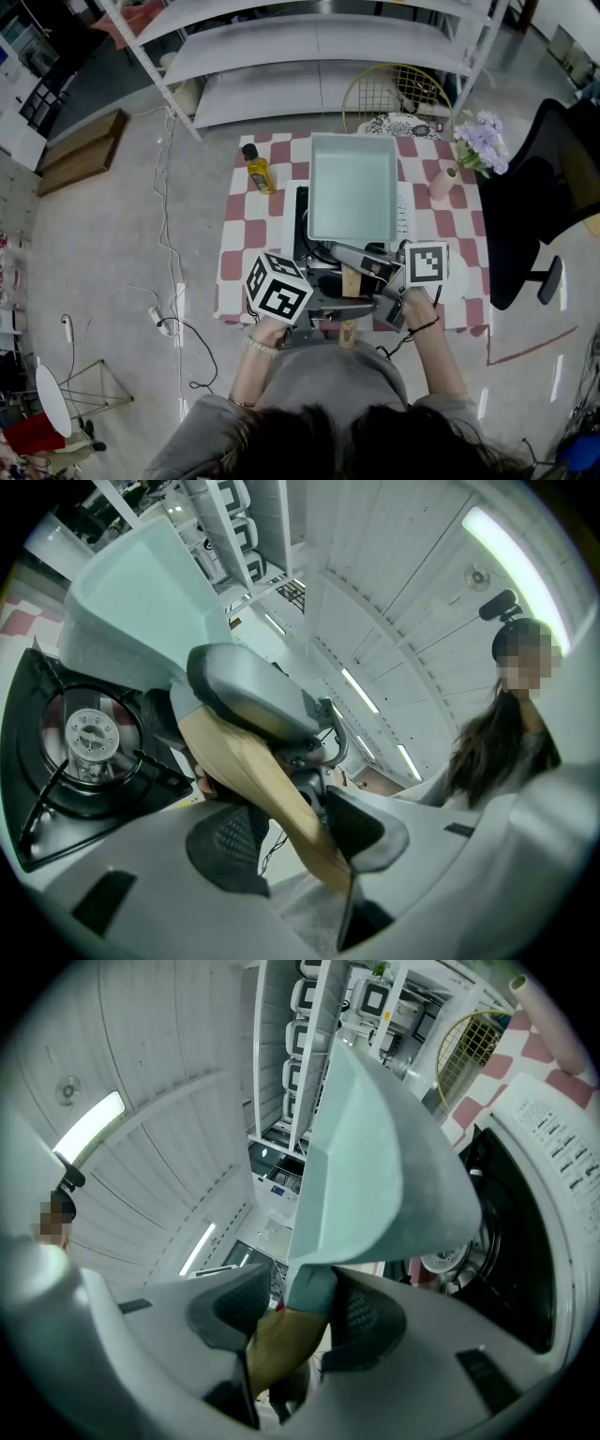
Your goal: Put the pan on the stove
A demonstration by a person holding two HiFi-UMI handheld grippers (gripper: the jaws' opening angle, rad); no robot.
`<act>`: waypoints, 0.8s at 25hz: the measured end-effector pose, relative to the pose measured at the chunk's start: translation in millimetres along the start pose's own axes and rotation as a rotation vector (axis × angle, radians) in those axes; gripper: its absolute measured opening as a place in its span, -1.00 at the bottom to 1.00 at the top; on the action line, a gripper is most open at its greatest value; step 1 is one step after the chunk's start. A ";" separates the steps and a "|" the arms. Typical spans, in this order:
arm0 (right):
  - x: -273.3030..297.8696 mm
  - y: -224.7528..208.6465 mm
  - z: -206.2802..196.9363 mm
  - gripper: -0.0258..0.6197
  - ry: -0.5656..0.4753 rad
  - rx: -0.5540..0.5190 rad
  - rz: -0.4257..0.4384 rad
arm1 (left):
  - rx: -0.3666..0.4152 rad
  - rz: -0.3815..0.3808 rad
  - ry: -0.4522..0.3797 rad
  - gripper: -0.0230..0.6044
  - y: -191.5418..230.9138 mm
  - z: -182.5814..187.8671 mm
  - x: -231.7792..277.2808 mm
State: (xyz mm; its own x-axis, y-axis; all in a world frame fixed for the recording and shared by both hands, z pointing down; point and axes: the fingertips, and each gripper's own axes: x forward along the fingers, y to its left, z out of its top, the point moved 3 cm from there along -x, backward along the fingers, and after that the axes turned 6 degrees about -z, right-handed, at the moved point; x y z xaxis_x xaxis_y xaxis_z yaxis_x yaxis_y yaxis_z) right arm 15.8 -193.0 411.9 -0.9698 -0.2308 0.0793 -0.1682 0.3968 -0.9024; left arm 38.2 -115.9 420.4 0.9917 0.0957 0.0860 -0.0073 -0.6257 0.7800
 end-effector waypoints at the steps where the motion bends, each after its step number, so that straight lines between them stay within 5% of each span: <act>1: 0.7 -2.3 -0.4 -0.34 0.001 0.009 -0.007 | -0.007 -0.003 0.000 -0.29 1.2 -0.2 -0.8; 20: 17.6 -36.1 -7.3 -0.34 0.022 0.107 -0.032 | -0.123 -0.028 0.007 -0.29 29.3 -10.3 -10.8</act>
State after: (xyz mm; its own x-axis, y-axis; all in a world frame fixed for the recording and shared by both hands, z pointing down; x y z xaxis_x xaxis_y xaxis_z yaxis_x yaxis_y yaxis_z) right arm 3.4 -204.9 449.0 -0.9680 -0.2218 0.1174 -0.1808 0.2920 -0.9392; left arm 26.0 -127.3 448.7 0.9909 0.1169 0.0673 0.0038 -0.5231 0.8523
